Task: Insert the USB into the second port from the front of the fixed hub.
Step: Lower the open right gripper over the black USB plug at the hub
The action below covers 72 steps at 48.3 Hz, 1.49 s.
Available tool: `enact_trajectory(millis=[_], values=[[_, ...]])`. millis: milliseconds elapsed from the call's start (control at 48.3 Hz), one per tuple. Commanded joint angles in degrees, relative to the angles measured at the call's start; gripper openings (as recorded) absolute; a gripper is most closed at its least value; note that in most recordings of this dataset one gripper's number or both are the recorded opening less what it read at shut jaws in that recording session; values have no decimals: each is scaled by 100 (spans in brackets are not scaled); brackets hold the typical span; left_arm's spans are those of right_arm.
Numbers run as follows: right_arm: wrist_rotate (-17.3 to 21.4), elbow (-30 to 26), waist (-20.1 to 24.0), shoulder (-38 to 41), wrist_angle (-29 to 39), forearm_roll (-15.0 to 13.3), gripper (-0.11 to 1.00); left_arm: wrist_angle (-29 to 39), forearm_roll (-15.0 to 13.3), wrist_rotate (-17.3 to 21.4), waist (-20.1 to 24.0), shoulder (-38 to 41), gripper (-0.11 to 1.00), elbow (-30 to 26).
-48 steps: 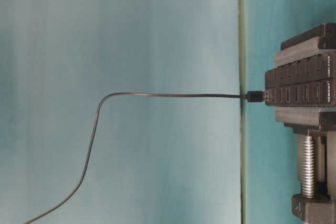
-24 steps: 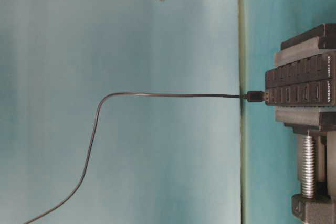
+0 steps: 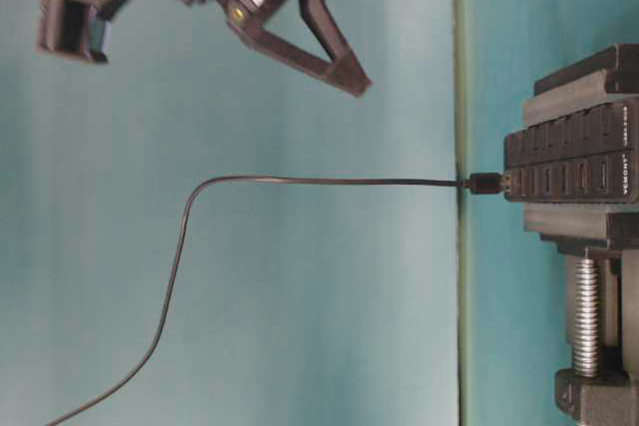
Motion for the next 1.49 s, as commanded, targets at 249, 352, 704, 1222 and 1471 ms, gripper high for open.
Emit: enact_trajectory(millis=[249,352,704,1222,1471], values=[[-79,-431,-26,563,-105,18,-3,-26,9,0,-9,9,0,-202],[-79,-466,-26,712,-114,18,-3,-26,9,0,-9,9,0,-202],[-88,-554,-18,923,-237,26,-3,-26,9,0,-9,9,0,-176],[-44,-642,18,1046,-264,105,7,-26,9,-9,0,9,0,-158],[-35,-686,53,1160,-404,114,61,-26,9,-9,0,18,0,-149]])
